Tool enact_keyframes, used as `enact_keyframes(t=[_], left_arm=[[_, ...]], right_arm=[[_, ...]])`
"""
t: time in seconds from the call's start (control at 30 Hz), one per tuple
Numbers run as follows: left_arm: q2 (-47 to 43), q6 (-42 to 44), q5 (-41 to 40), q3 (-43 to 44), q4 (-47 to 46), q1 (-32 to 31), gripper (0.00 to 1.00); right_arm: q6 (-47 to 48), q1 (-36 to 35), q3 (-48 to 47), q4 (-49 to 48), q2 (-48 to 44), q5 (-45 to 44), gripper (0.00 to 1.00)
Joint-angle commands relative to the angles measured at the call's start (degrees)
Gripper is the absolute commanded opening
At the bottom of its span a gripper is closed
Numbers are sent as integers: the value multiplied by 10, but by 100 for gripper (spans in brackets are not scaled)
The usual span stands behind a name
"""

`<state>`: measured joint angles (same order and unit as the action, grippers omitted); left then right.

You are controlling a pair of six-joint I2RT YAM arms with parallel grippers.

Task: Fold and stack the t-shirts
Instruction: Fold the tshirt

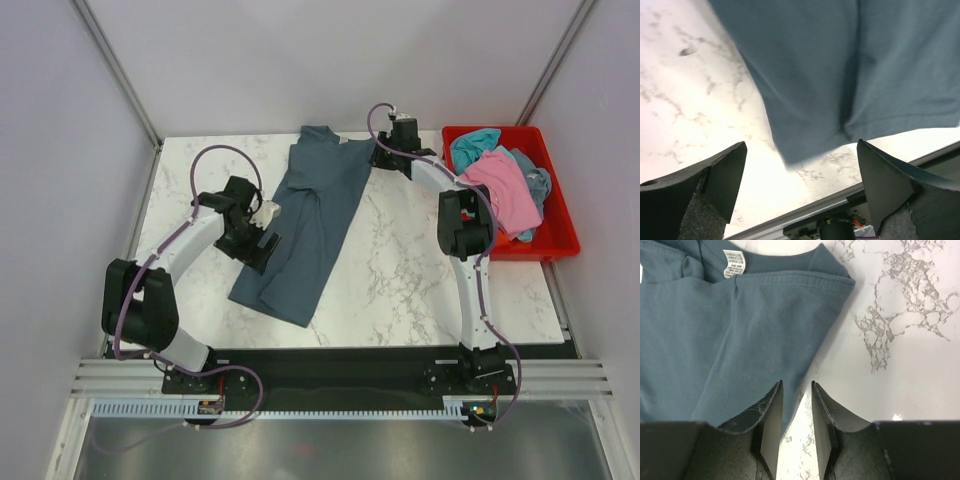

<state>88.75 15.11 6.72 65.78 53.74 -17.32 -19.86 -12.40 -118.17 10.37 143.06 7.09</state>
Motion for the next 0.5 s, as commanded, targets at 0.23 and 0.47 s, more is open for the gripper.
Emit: enact_keyframes(t=[0.23,0.47], left_arm=[[-24,-13,-36,43,11,2,99],[15,-13,-36,54,11,-94,99]], right_arm=[[24,-4,55,2,-112,11,39],[2,-2,37,-6,-89,45,40]])
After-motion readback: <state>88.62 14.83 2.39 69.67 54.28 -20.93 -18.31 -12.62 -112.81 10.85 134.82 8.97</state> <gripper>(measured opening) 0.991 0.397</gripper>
